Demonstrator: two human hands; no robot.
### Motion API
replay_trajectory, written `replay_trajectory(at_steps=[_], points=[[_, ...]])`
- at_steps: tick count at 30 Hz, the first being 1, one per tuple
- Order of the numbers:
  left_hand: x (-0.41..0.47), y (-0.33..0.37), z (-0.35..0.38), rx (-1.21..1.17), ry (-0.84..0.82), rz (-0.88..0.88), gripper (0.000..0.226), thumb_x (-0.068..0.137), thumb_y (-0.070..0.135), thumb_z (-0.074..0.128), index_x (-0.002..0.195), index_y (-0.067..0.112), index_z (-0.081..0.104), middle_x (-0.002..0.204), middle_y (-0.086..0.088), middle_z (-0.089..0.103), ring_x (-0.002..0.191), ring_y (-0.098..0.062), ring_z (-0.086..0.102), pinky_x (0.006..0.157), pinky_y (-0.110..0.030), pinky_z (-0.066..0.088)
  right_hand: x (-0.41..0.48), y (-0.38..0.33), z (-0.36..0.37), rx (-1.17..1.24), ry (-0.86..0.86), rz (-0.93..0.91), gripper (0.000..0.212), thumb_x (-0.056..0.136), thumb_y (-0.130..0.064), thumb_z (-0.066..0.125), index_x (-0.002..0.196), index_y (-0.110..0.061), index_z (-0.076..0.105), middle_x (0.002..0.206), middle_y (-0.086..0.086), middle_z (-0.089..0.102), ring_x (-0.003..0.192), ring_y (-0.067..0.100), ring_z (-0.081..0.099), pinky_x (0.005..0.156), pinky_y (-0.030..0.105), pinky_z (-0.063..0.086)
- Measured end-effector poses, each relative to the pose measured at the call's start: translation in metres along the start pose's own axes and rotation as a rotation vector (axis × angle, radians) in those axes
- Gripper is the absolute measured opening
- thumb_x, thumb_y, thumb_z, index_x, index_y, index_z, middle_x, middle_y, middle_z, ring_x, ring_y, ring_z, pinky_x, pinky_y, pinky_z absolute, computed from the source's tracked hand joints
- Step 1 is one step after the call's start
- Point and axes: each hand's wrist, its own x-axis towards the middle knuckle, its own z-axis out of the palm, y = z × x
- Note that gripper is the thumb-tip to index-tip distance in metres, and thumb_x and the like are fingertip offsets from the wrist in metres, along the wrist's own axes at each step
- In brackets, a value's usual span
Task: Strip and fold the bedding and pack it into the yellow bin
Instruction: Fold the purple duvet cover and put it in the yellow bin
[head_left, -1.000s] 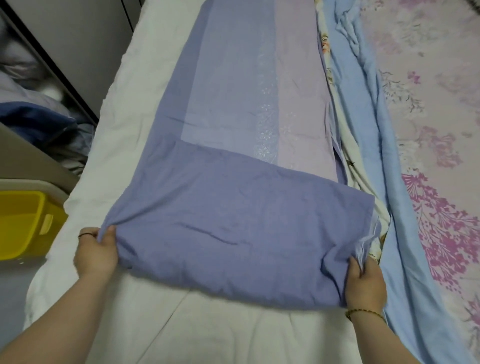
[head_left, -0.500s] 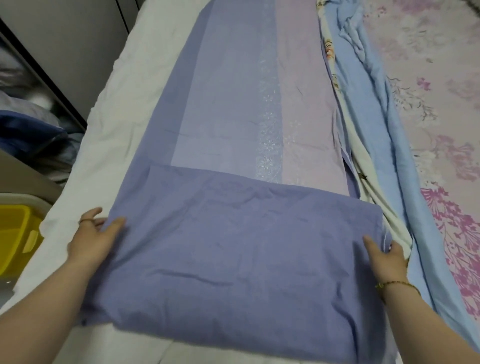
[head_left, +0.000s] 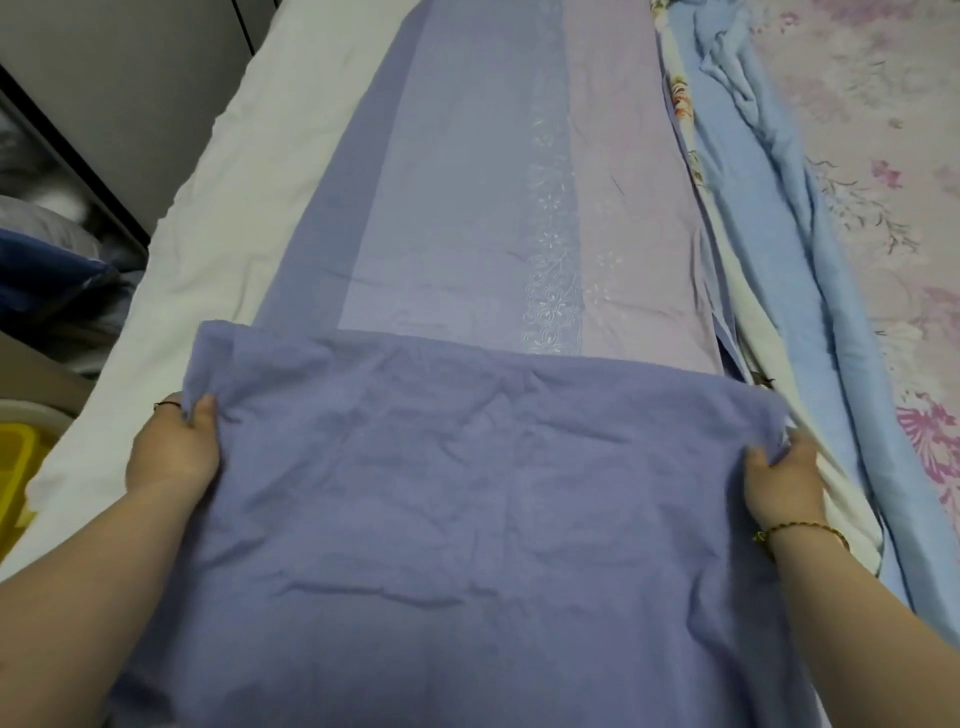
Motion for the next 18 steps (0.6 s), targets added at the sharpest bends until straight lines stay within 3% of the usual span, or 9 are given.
replay_trajectory(at_steps=[3,6,12,14,16,18], points=[[-0.005,-0.007,0.003,0.037,-0.071,0.008,0.045,0.096,0.022,0.045,0.132,-0.003,0.038,0.132,-0.030,0.045,0.118,-0.048,0.043,0.098,-0.047,0.034,-0.012,0.016,0.003,-0.087,-0.067,-0.013,0.052,0.092,-0.015,0.050,0.138,0.001,0.032,0.139,0.023,0.041,0.124,0.040,0.042,0.100,0.043,0.035],[-0.018,-0.014,0.002,0.007,-0.068,0.039,0.052,0.092,0.027,0.053,0.135,0.004,0.036,0.134,-0.025,0.046,0.117,-0.046,0.045,0.096,-0.048,0.036,-0.035,0.035,-0.004,-0.040,-0.024,0.019,0.055,0.090,-0.019,0.055,0.137,0.002,0.034,0.138,0.024,0.042,0.124,0.039,0.043,0.102,0.044,0.034],[-0.063,-0.060,-0.013,0.210,0.006,0.061,0.051,0.091,0.033,0.053,0.127,-0.001,0.044,0.123,-0.030,0.053,0.106,-0.052,0.051,0.089,-0.055,0.043,-0.098,0.083,-0.027,0.051,0.020,0.148,0.037,0.084,-0.020,0.064,0.109,0.003,0.048,0.107,0.022,0.053,0.098,0.035,0.052,0.087,0.042,0.039],[-0.077,-0.074,-0.017,0.314,0.019,0.093,0.051,0.092,0.037,0.049,0.123,-0.003,0.048,0.119,-0.032,0.055,0.103,-0.053,0.051,0.088,-0.057,0.044,-0.116,0.098,-0.029,0.114,0.023,0.176,0.055,0.075,-0.039,0.067,0.102,0.007,0.052,0.096,0.016,0.051,0.093,0.033,0.053,0.081,0.039,0.040],[-0.094,-0.081,-0.017,0.398,0.031,0.168,0.060,0.087,0.042,0.038,0.123,-0.004,0.050,0.122,-0.033,0.052,0.108,-0.053,0.048,0.094,-0.057,0.037,-0.131,0.111,-0.029,0.139,0.042,0.159,0.068,0.063,-0.050,0.062,0.100,0.006,0.057,0.097,0.020,0.057,0.090,0.031,0.053,0.073,0.031,0.039],[-0.121,-0.074,-0.006,0.377,0.010,0.305,0.066,0.079,0.044,0.034,0.122,-0.003,0.053,0.127,-0.032,0.049,0.115,-0.051,0.044,0.102,-0.053,0.023,-0.142,0.114,-0.032,0.235,0.065,0.193,0.049,0.076,-0.032,0.068,0.107,0.004,0.056,0.106,0.021,0.058,0.092,0.030,0.054,0.068,0.025,0.041]])
